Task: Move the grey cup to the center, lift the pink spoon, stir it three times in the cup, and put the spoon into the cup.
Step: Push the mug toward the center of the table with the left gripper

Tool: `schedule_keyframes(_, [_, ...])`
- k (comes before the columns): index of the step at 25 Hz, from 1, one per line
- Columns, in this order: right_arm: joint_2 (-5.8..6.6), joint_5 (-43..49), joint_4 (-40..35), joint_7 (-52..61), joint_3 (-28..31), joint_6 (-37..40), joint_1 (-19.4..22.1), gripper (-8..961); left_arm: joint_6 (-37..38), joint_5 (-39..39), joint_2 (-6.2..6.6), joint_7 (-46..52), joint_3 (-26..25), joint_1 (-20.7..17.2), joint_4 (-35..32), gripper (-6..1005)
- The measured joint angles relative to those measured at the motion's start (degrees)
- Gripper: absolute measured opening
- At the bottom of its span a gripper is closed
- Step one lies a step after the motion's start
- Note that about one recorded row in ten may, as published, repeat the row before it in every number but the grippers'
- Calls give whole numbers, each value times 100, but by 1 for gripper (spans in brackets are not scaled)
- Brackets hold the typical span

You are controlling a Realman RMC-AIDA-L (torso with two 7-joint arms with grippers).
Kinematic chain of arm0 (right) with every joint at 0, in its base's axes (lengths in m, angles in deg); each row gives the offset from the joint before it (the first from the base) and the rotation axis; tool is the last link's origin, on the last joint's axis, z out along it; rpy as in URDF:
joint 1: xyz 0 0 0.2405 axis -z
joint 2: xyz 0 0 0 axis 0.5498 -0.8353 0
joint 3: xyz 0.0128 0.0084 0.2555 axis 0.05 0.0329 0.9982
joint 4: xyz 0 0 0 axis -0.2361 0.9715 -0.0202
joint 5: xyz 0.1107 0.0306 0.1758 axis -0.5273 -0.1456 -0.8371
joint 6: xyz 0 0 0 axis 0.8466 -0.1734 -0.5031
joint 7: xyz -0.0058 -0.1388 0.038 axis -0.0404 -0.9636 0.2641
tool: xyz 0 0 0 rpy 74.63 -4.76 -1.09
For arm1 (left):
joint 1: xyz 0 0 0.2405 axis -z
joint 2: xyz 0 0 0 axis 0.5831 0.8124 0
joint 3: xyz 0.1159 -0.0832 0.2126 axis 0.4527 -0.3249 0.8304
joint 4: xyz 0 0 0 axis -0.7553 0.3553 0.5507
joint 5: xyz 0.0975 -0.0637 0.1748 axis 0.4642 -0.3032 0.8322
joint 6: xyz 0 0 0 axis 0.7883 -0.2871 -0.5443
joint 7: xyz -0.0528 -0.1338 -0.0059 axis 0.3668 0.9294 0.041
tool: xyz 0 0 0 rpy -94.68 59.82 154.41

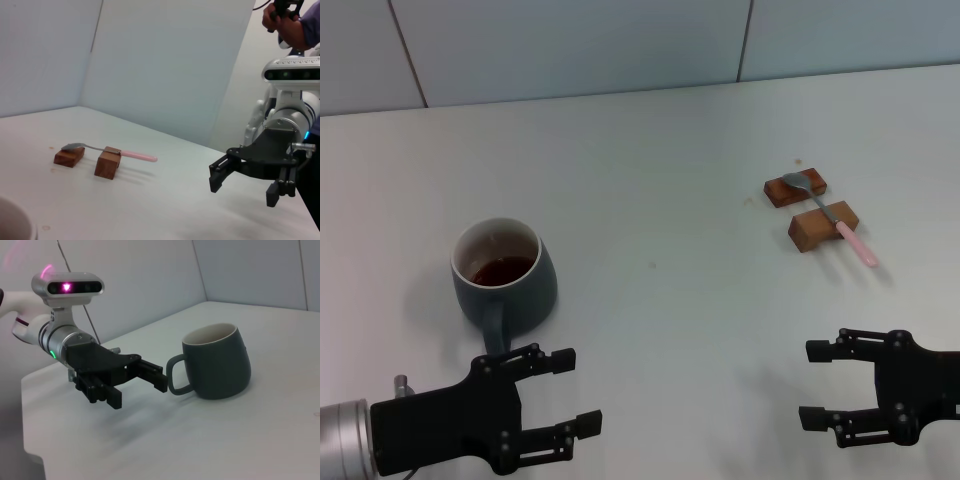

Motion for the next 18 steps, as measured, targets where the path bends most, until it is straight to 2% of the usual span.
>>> schedule_keyframes(10, [0, 0, 0, 2, 1, 1, -2, 840, 193, -37, -11, -169, 9, -35, -38, 799])
schedule_keyframes(13, [0, 0, 0, 2, 1, 2, 8, 840, 476, -341, -20, -650, -356, -224, -91, 800])
schedule_keyframes(14, [0, 0, 0, 2, 1, 1, 13, 840, 472, -709, -24, -880, -781, -393, -87, 800])
schedule_keyframes(15, [0, 0, 0, 2, 1, 1, 13, 840, 472, -709, -24, -880, -781, -393, -87, 800])
schedule_keyframes(16, [0, 0, 1, 3, 0, 1, 13, 840, 388, -1031, -23, -1159, -1217, -526, -46, 800])
schedule_keyframes(17, [0, 0, 0, 2, 0, 2, 14, 840, 388, -1031, -23, -1159, -1217, -526, -46, 800])
schedule_keyframes(18, [0, 0, 0, 2, 1, 1, 14, 840, 313, -1195, -26, -1380, -1465, -584, 11, 800])
